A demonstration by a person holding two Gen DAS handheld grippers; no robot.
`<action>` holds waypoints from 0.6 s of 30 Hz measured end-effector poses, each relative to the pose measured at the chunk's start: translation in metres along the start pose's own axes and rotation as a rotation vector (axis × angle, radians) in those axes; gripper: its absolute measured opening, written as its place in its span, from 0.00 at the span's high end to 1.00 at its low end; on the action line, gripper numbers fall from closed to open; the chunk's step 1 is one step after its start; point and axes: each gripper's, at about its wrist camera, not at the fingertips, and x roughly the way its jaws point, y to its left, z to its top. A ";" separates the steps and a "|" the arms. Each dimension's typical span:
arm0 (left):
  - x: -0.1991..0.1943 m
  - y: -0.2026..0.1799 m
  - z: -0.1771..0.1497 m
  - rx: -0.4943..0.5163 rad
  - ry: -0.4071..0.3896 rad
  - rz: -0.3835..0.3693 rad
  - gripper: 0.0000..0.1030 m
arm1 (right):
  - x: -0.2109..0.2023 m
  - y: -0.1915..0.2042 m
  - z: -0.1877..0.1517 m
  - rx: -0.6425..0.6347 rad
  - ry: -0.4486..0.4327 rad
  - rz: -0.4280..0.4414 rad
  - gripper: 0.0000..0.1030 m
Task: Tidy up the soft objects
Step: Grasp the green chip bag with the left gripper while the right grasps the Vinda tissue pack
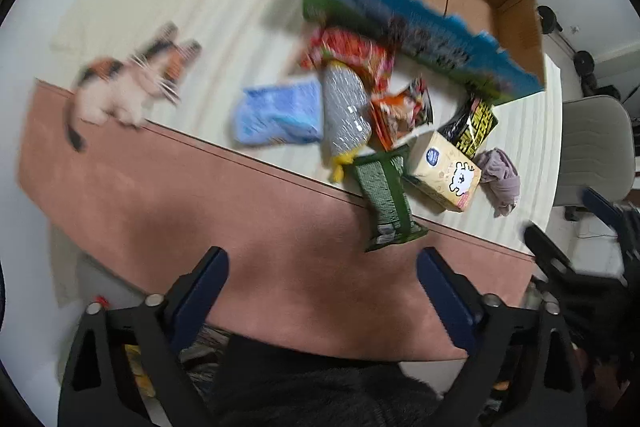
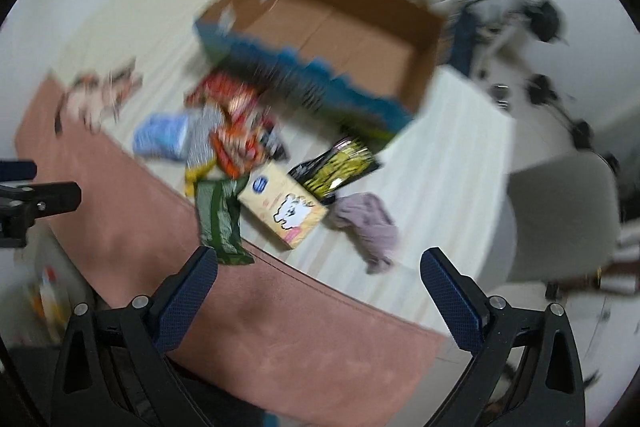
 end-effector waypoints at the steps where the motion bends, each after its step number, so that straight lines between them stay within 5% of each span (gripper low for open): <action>1: 0.012 0.000 0.004 -0.011 0.021 0.005 0.17 | 0.026 0.004 0.009 -0.049 0.029 0.010 0.08; 6: 0.069 0.001 0.011 -0.063 0.124 -0.016 0.18 | 0.117 0.032 0.037 -0.282 0.131 0.025 0.10; 10: 0.096 0.002 0.010 -0.101 0.174 -0.034 0.18 | 0.179 0.045 0.046 -0.343 0.259 0.082 0.11; 12: 0.103 0.001 0.008 -0.108 0.194 -0.058 0.18 | 0.200 0.045 0.046 -0.328 0.300 0.125 0.19; 18: 0.114 -0.015 0.005 -0.085 0.218 -0.096 0.18 | 0.217 0.008 0.024 -0.013 0.350 0.218 0.24</action>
